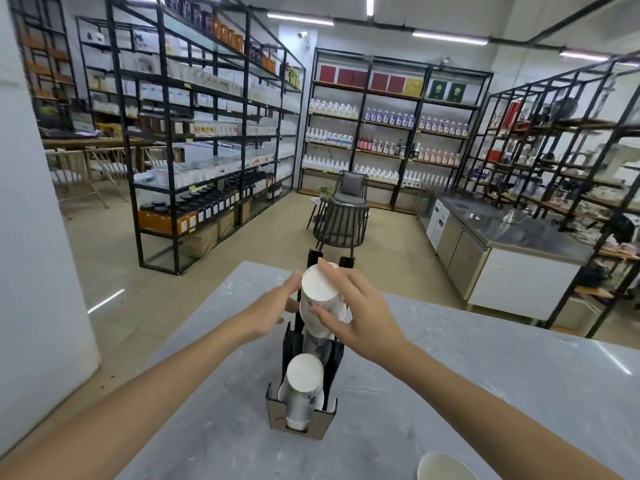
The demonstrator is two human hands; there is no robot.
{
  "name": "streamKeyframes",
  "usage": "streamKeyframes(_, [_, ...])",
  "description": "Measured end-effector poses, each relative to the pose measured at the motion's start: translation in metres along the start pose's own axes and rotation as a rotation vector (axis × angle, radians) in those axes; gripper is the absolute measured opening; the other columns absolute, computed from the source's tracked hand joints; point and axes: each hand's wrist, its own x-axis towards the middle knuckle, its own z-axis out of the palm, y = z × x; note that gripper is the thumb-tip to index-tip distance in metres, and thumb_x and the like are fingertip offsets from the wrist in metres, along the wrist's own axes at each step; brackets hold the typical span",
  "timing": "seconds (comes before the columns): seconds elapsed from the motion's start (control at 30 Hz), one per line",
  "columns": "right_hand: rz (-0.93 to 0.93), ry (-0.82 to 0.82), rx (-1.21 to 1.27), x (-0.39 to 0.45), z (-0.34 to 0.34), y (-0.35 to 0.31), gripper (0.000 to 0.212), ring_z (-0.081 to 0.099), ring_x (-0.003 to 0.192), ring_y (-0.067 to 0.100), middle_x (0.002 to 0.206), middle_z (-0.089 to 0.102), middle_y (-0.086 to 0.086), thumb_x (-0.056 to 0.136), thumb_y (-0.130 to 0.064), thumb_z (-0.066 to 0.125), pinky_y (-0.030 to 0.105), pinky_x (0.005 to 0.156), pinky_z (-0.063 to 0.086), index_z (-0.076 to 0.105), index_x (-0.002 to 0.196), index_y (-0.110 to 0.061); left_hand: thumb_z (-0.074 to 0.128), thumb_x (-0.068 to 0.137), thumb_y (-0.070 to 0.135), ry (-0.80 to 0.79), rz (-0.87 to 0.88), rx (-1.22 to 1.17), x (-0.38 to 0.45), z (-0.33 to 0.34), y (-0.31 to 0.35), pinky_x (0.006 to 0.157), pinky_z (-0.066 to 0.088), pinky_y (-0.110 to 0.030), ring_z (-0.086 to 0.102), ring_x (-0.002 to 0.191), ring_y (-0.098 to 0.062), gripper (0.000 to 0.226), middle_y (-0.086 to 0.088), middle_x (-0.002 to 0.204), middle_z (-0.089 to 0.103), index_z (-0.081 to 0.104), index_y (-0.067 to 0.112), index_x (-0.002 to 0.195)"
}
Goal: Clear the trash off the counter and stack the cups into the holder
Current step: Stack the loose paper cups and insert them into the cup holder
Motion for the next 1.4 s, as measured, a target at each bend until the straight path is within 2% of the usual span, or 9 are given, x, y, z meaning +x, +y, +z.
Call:
streamKeyframes(0.17, [0.045,0.031,0.050,-0.001,0.002,0.001,0.072,0.056,0.120,0.017,0.135,0.054,0.001,0.095,-0.050,0.061,0.042,0.089,0.059,0.034,0.158,-0.028,0.011,0.061,0.103,0.014,-0.015,0.004,0.001,0.002,-0.004,0.117,0.032,-0.051,0.051,0.131,-0.020,0.106,-0.004,0.139,0.061,0.038,0.047,0.147])
streamKeyframes(0.4, [0.130,-0.011,0.099,-0.010,0.015,0.013,0.071,0.055,0.121,0.015,0.135,0.054,-0.001,0.095,-0.042,0.068,0.044,0.090,0.059,0.035,0.157,-0.031,0.015,0.046,0.108,-0.064,-0.047,0.030,0.006,0.004,-0.014,0.122,0.022,-0.054,0.045,0.137,-0.020,0.117,-0.005,0.146,0.055,0.032,0.053,0.148])
streamKeyframes(0.53, [0.189,-0.023,0.114,-0.017,0.027,0.023,0.072,0.054,0.120,0.009,0.137,0.052,-0.010,0.092,-0.043,0.070,0.042,0.091,0.060,0.032,0.154,-0.043,0.024,0.063,0.100,-0.113,-0.021,0.000,0.008,0.006,-0.024,0.120,0.023,-0.045,0.046,0.128,-0.007,0.098,0.010,0.153,0.045,0.033,0.052,0.147])
streamKeyframes(0.67, [0.240,-0.019,0.136,-0.022,0.036,0.025,0.073,0.052,0.126,0.007,0.133,0.047,-0.029,0.089,-0.046,0.070,0.043,0.094,0.059,0.029,0.149,-0.053,0.041,0.085,0.080,-0.128,0.105,-0.038,0.004,0.008,-0.026,0.097,0.036,-0.020,0.052,0.116,0.019,0.037,0.043,0.122,0.059,0.054,0.070,0.118])
streamKeyframes(0.77, [0.289,-0.032,0.174,-0.024,0.044,0.027,0.073,0.049,0.132,0.006,0.136,0.037,-0.044,0.089,-0.041,0.072,0.043,0.098,0.057,0.031,0.149,-0.049,0.052,0.099,0.049,-0.044,0.243,-0.079,0.005,0.012,-0.029,0.103,0.042,-0.020,0.051,0.127,0.012,0.037,0.030,0.135,0.059,0.054,0.049,0.136])
streamKeyframes(0.93, [0.373,-0.103,0.208,-0.031,0.058,0.033,0.073,0.043,0.137,0.009,0.148,0.046,-0.009,0.090,-0.036,0.072,0.045,0.106,0.051,0.035,0.153,-0.029,0.051,0.101,0.043,0.038,0.331,-0.055,0.003,0.013,-0.041,0.107,0.043,-0.017,0.051,0.131,0.005,0.038,0.023,0.137,0.061,0.059,0.036,0.137])
streamKeyframes(1.07, [0.453,-0.171,0.216,-0.032,0.063,0.036,0.068,0.049,0.134,0.015,0.150,0.047,-0.002,0.096,-0.047,0.064,0.044,0.109,0.048,0.037,0.155,-0.025,0.054,0.101,0.037,0.028,0.289,-0.014,0.007,0.014,-0.052,0.110,0.046,-0.026,0.058,0.124,0.004,0.030,0.021,0.128,0.068,0.068,0.031,0.127])
streamKeyframes(1.27, [0.506,-0.227,0.218,-0.030,0.065,0.038,0.070,0.046,0.140,0.020,0.157,0.045,0.001,0.099,-0.046,0.058,0.045,0.112,0.046,0.029,0.160,-0.025,0.049,0.099,0.046,0.044,0.234,-0.043,0.011,0.018,-0.057,0.106,0.046,-0.028,0.060,0.121,0.004,0.032,0.022,0.124,0.069,0.069,0.040,0.122])
streamKeyframes(1.4, [0.511,-0.268,0.233,-0.029,0.061,0.038,0.072,0.042,0.144,0.018,0.158,0.044,0.000,0.099,-0.050,0.057,0.038,0.117,0.039,0.027,0.160,-0.026,0.046,0.104,0.037,0.041,0.233,-0.044,0.011,0.017,-0.056,0.109,0.045,-0.031,0.061,0.121,0.000,0.031,0.019,0.125,0.070,0.068,0.036,0.126])
